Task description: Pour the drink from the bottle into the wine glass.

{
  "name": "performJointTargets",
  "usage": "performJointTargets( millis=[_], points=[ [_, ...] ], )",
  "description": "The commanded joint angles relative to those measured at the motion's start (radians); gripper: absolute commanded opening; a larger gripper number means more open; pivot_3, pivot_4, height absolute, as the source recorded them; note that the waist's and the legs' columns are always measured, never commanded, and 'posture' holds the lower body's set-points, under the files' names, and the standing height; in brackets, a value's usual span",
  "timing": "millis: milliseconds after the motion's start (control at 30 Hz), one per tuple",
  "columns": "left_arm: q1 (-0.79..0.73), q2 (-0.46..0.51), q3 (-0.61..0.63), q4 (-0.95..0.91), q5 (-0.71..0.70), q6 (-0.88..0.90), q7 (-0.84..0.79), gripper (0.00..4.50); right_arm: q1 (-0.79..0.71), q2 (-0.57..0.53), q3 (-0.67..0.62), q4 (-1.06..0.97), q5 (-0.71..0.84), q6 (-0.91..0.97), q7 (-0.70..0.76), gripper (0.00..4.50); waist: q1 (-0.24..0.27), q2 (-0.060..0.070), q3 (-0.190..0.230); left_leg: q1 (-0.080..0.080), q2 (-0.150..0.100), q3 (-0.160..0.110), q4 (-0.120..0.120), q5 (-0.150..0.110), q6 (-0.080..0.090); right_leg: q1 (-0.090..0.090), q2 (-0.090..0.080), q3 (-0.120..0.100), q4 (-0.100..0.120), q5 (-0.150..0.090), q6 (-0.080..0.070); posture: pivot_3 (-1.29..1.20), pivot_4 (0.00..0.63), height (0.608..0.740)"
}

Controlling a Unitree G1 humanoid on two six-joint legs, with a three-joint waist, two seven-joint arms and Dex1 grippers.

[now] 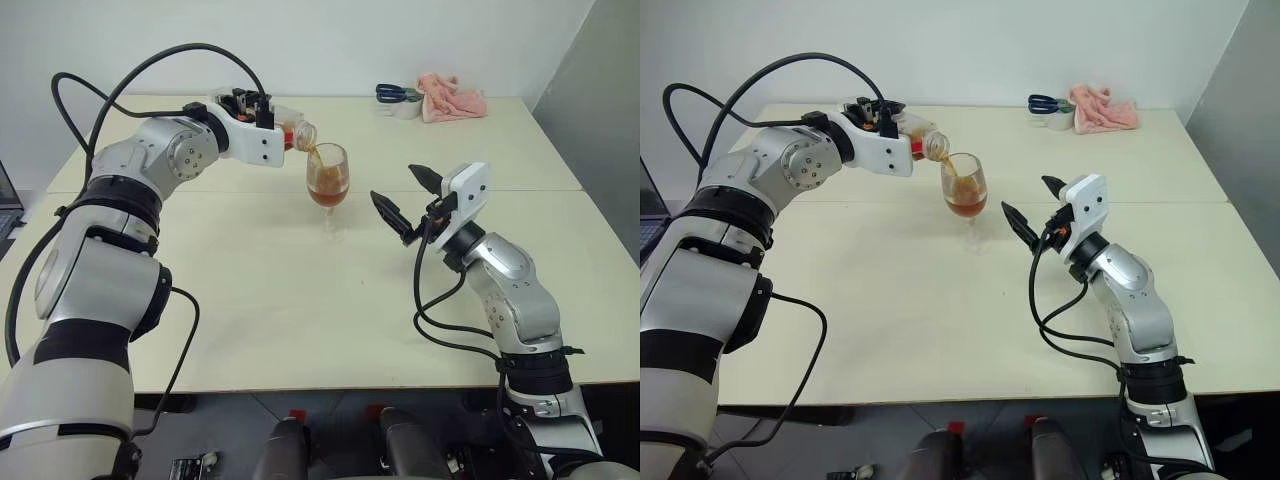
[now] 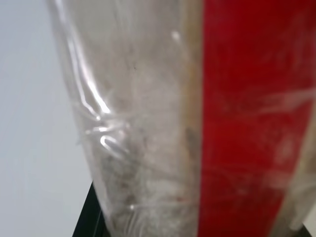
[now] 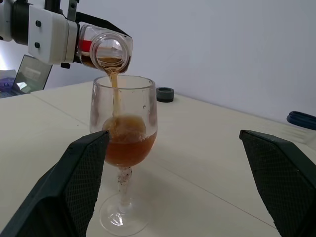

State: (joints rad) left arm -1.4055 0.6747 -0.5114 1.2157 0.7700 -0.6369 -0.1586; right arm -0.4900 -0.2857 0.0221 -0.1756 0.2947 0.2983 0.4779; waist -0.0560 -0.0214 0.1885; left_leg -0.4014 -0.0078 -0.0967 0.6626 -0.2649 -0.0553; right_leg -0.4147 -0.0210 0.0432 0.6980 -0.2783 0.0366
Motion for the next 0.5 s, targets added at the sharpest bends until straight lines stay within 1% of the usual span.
performJointTargets(
  millis=[33,267,500],
  points=[
    [-0.046,0.005,0.022,-0.002,-0.021,0.008,0.013,1.61,-0.009,-0.007,-0.018,-0.037,0.001,-0.014,-0.001,4.50,0.000,0.000,0.000,0.000,0.000,0.000,0.000,0.000,0.000,0.000,0.000,0.000,0.000,0.000,0.000,0.00,0.150,0.740],
    [-0.024,-0.025,0.086,0.000,-0.123,0.032,-0.051,1.61,-0.011,-0.011,-0.020,-0.035,0.002,-0.013,-0.003,4.50,0.000,0.000,0.000,0.000,0.000,0.000,0.000,0.000,0.000,0.000,0.000,0.000,0.000,0.000,0.000,0.00,0.150,0.740],
    [0.001,-0.082,0.217,-0.022,-0.301,0.081,-0.184,1.61,-0.016,-0.016,-0.022,-0.032,0.004,-0.012,0.000,4.50,-0.001,0.000,0.000,0.000,0.000,0.000,0.000,0.000,0.000,0.000,0.000,0.000,0.000,0.000,0.000,0.00,0.150,0.740]
  ],
)
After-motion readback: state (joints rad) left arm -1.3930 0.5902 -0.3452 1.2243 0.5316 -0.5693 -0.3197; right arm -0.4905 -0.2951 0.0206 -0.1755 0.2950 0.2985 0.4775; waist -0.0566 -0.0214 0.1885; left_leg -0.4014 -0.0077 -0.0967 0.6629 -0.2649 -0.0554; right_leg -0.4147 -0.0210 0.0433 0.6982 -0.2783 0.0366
